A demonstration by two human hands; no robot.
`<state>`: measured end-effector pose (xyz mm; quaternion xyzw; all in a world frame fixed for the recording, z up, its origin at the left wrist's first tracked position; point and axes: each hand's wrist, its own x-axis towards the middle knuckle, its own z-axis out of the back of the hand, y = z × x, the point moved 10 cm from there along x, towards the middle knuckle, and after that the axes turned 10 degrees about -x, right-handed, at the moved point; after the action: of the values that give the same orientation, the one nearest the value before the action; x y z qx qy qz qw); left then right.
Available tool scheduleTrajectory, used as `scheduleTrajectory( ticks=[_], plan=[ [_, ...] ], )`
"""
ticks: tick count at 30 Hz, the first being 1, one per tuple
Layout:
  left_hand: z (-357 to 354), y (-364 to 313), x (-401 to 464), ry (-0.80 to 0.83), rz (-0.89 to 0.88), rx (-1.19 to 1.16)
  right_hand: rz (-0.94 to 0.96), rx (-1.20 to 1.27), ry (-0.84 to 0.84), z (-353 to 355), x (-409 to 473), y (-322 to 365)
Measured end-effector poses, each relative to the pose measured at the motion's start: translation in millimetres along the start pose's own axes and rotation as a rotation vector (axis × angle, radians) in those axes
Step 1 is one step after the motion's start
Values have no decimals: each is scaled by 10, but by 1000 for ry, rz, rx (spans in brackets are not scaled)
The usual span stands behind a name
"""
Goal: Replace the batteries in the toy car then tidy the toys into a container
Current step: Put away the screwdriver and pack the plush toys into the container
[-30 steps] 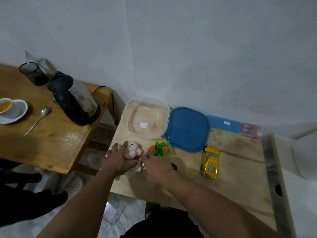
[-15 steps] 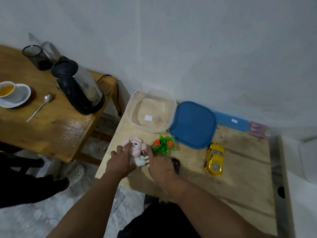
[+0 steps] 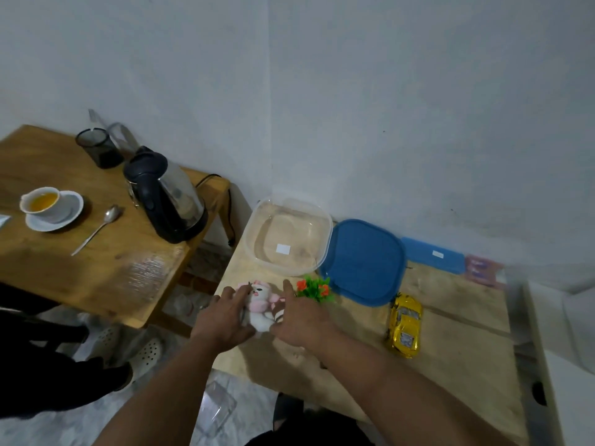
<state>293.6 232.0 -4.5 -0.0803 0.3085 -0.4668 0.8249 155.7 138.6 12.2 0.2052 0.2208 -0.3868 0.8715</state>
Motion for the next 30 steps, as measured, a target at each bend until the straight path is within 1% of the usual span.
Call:
scheduleTrajectory(
  ticks=[3, 4, 7, 8, 9, 11, 12, 14, 15, 20, 23, 25, 27, 28, 30],
  plan=[
    [368, -71, 44, -64, -47, 48, -22, 47, 65, 380, -78, 0],
    [508, -105, 76, -92, -61, 57, -32, 127, 101, 507, -114, -5],
    [881, -231, 199, -157, -135, 62, -59, 488, 241, 779, -150, -11],
    [989, -268, 248, -191, -164, 45, -46, 546, 237, 884, -111, -15],
    [1097, -304, 296, -233, -184, 19, -40, 567, 193, 1006, -44, -49],
    [1266, -382, 410, -296, -186, -30, -51, 577, 62, 1255, 83, -158],
    [1311, -435, 480, -306, -174, -43, -64, 602, 17, 1343, 140, -213],
    [1316, -541, 654, -301, -139, -58, -96, 662, -2, 1398, 276, -302],
    [1286, -587, 748, -289, -113, -67, -106, 660, 4, 1406, 351, -334],
    [1010, -780, 1159, -225, -15, -64, -148, 492, -37, 1390, 802, -544],
    [850, -804, 1308, -179, -7, -58, -99, 324, -62, 1384, 990, -607],
    [745, -782, 1353, -144, -8, -41, -81, 259, -87, 1371, 1042, -650],
    [737, -777, 1325, -177, -22, 22, -90, 227, -149, 1391, 1017, -701],
    [776, -777, 1293, -228, -36, 72, -105, 241, -209, 1419, 970, -740],
    [863, -730, 1208, -329, -32, 133, -144, 348, -378, 1473, 780, -859]
  ],
)
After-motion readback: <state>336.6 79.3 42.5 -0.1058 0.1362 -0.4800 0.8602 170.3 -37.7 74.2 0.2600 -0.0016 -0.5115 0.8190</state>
